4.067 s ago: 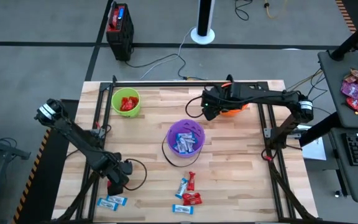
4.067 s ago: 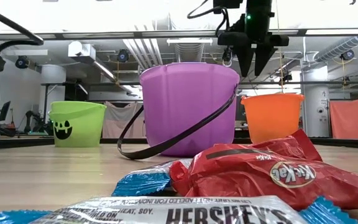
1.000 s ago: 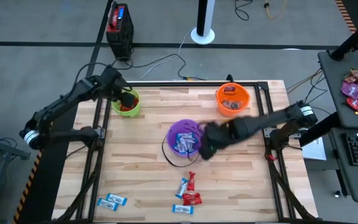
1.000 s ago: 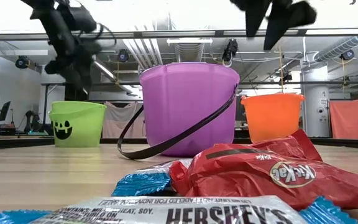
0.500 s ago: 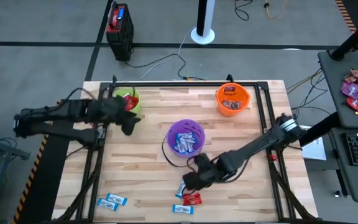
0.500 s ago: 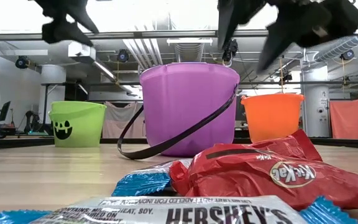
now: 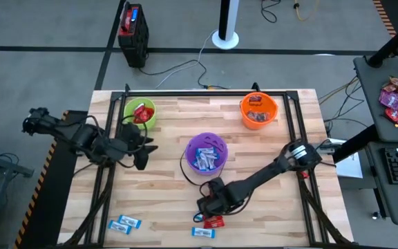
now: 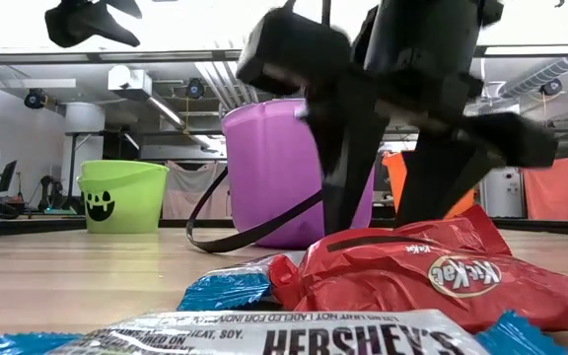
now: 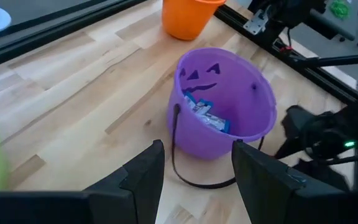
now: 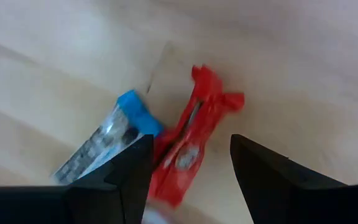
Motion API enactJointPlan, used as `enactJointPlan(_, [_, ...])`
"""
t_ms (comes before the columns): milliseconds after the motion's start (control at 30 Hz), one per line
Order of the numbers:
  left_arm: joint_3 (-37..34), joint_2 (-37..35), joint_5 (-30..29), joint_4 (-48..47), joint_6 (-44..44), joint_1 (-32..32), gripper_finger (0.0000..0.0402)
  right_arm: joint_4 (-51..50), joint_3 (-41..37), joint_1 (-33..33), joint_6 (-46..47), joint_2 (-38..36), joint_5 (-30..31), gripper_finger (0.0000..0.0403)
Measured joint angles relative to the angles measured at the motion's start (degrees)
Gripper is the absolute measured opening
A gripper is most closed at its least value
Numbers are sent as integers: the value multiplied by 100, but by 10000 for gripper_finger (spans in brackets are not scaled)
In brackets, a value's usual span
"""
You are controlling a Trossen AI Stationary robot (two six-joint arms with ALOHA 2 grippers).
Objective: Sort candy by brand, put in halloween buckets
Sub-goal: Put the red chocolate into the green bucket
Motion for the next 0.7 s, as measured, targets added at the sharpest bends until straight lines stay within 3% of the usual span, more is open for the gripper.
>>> enactJointPlan(167, [15,98,24,191,32,0,171,4,5,0,-13,98,82,172])
enactJointPlan(433, [17,311,198,393,165,2,170,-98,9,0,-350,84,115,31])
enactJointPlan(567, [202,237,824,445,379,1,170,-518,-9,70,-616,-432,-228,31])
enactJointPlan(700, [371,10,1811,1170,1378,-28,171,-461,-1,207,-1276,-1419,-279,33])
